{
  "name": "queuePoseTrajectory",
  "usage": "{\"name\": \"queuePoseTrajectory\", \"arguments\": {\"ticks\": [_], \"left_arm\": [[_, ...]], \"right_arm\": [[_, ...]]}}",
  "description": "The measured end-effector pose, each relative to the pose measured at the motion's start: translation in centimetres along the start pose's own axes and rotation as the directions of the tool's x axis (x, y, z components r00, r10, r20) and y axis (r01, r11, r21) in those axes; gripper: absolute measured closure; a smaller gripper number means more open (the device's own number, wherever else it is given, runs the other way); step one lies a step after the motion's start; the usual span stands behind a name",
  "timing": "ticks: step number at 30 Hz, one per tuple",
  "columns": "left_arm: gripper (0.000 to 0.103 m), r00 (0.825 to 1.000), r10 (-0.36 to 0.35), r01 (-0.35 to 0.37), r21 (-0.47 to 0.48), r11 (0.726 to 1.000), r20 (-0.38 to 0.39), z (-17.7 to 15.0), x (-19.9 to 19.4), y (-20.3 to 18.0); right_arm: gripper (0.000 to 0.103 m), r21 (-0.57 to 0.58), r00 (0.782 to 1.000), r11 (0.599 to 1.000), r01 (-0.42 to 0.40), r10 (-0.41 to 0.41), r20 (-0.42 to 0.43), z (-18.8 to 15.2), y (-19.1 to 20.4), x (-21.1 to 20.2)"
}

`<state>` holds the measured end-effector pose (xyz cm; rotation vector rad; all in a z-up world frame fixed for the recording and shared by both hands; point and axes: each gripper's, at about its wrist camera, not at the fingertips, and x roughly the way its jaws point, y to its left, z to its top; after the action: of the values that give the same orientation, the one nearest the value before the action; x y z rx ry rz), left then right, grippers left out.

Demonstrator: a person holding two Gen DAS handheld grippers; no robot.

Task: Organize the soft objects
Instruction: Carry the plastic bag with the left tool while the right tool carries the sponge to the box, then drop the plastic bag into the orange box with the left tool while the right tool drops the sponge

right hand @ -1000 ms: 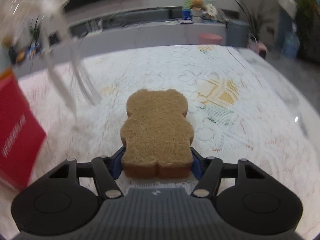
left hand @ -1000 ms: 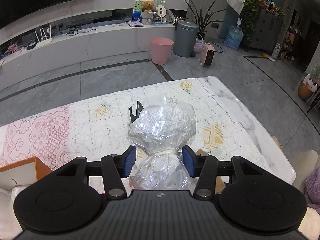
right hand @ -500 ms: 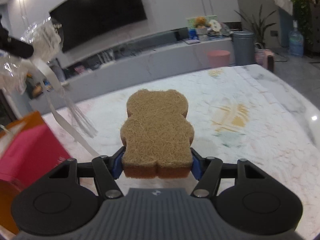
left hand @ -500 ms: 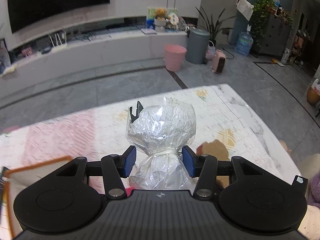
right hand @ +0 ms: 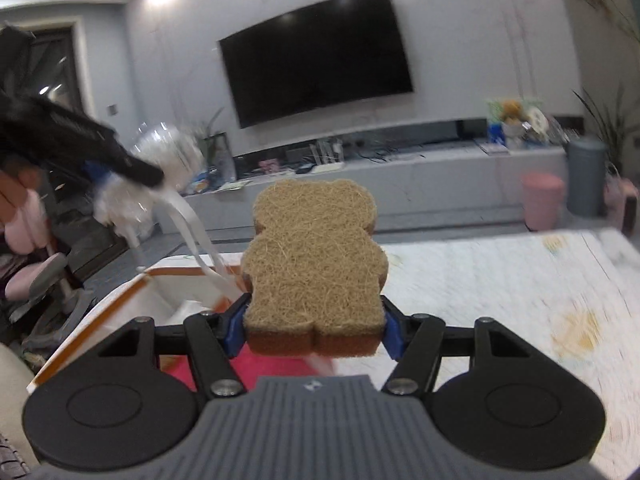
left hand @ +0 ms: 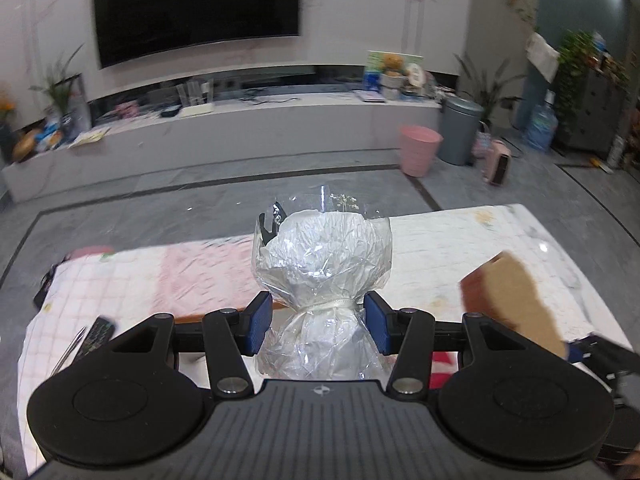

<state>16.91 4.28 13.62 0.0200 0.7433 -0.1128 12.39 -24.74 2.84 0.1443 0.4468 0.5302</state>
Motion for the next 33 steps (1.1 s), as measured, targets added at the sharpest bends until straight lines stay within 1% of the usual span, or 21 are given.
{"name": "queuePoseTrajectory", "arguments": {"ticks": [4,7,10,13,15,17,20,24,26,29,33], "left_arm": [[0.046,1.0,-0.027,0.027,-0.087,0.996,0.001,-2.2,0.7,4.4],[0.046,0.999,-0.035,0.034,-0.129,0.991,-0.001,-3.7,1.8,6.7],[0.046,1.0,-0.025,0.024,-0.146,0.989,-0.007,-5.2,2.6,8.8],[0.046,0.999,-0.033,0.03,-0.156,0.987,-0.017,-6.9,3.2,10.3],[0.046,0.999,-0.028,0.023,-0.145,0.989,-0.033,-7.8,3.8,10.6],[0.047,0.999,-0.011,0.005,-0.112,0.994,-0.051,-8.7,4.2,10.7],[0.047,0.996,0.013,-0.02,-0.085,0.996,-0.083,-10.1,4.6,11.2],[0.048,0.988,-0.031,0.018,-0.087,0.996,-0.153,-11.5,5.5,11.9],[0.048,0.987,-0.022,0.007,-0.091,0.996,-0.162,-11.9,5.6,11.9],[0.048,0.986,-0.024,0.009,-0.09,0.996,-0.163,-12.0,5.6,11.9],[0.048,0.986,-0.054,0.033,-0.133,0.991,-0.16,-11.9,5.5,12.6]], "right_arm": [[0.04,-0.062,0.997,0.995,-0.078,0.076,-0.024,1.7,4.7,0.8],[0.04,-0.113,0.993,0.988,-0.109,0.103,-0.059,2.4,8.4,2.6],[0.04,-0.164,0.989,0.979,-0.121,0.106,-0.099,2.7,11.8,5.0],[0.04,-0.199,0.986,0.974,-0.112,0.085,-0.14,2.7,14.5,7.5],[0.04,-0.231,0.985,0.969,-0.091,0.053,-0.166,2.6,16.0,9.2],[0.04,-0.262,0.982,0.962,-0.075,0.025,-0.188,2.2,17.4,10.7],[0.04,-0.298,0.974,0.953,-0.05,-0.02,-0.226,2.0,18.4,13.2],[0.04,-0.324,0.96,0.945,-0.035,-0.058,-0.273,1.8,18.9,16.1],[0.04,-0.358,0.948,0.933,-0.031,-0.086,-0.307,1.4,19.3,17.8],[0.04,-0.38,0.931,0.923,-0.056,-0.09,-0.355,1.0,18.9,18.6],[0.04,-0.388,0.917,0.92,-0.057,-0.105,-0.384,1.1,18.5,20.1]]}}
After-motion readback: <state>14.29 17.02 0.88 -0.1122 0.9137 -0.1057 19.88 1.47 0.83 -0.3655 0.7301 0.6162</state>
